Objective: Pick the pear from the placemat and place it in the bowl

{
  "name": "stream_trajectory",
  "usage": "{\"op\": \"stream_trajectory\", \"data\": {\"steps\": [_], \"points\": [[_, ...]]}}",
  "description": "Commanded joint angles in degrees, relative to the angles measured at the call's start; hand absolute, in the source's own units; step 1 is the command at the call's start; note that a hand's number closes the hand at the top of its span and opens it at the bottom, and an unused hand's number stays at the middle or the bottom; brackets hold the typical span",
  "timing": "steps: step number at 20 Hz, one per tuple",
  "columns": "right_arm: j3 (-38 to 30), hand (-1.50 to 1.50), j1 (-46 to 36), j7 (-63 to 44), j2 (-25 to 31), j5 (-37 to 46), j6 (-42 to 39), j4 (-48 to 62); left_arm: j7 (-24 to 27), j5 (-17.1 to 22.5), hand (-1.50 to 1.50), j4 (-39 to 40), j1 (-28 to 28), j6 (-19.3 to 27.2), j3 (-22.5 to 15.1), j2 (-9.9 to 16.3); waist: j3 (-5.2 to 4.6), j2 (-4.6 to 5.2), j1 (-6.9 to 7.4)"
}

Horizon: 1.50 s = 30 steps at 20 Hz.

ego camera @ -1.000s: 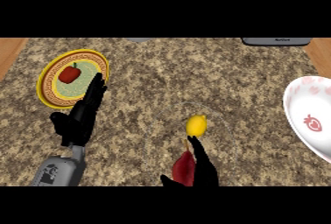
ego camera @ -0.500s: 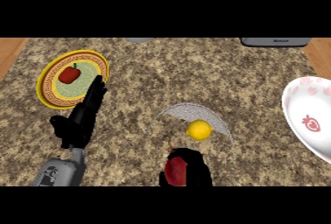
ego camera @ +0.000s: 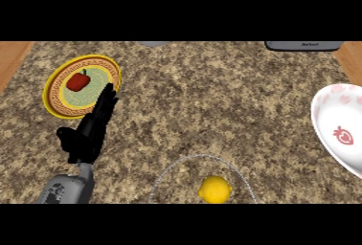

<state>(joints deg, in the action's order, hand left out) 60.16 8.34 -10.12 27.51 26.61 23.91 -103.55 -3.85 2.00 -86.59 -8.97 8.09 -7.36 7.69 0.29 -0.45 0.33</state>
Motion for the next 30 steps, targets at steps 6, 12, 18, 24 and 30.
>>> {"op": "stream_trajectory", "data": {"steps": [6, 12, 18, 24, 30], "points": [[-3.8, 1.5, 6.4, 26.2, 24.0, -9.8, 0.9, -24.3, -1.4, -0.3, 0.0, -1.5, 0.5, 1.4, 1.3, 0.6, 0.11, -0.47, -2.57], [-16.2, 1.5, 11.1, 34.1, 37.4, -16.6, 5.4, -32.3, -0.6, 0.2, 0.0, -1.6, 1.7, 1.2, 2.2, 1.0, -0.07, -0.2, -3.79], [-29.3, 1.5, 18.3, 36.8, 46.6, -26.7, 9.0, -36.6, 0.5, 0.0, 0.0, -1.5, 3.3, 1.1, 2.3, 1.1, -0.09, -0.06, -4.41], [-43.5, 1.5, 21.0, 33.6, 50.0, -38.9, 8.7, -40.9, -1.0, 0.6, 0.0, -3.0, 2.6, 0.6, 3.6, 2.4, -0.23, -0.03, -4.04], [-55.3, 1.5, 20.2, 32.9, 47.8, -49.3, 1.1, -32.5, 0.8, -0.2, 0.0, -3.5, 4.2, 0.7, 1.2, 0.3, -0.2, 0.17, -2.8]]}}
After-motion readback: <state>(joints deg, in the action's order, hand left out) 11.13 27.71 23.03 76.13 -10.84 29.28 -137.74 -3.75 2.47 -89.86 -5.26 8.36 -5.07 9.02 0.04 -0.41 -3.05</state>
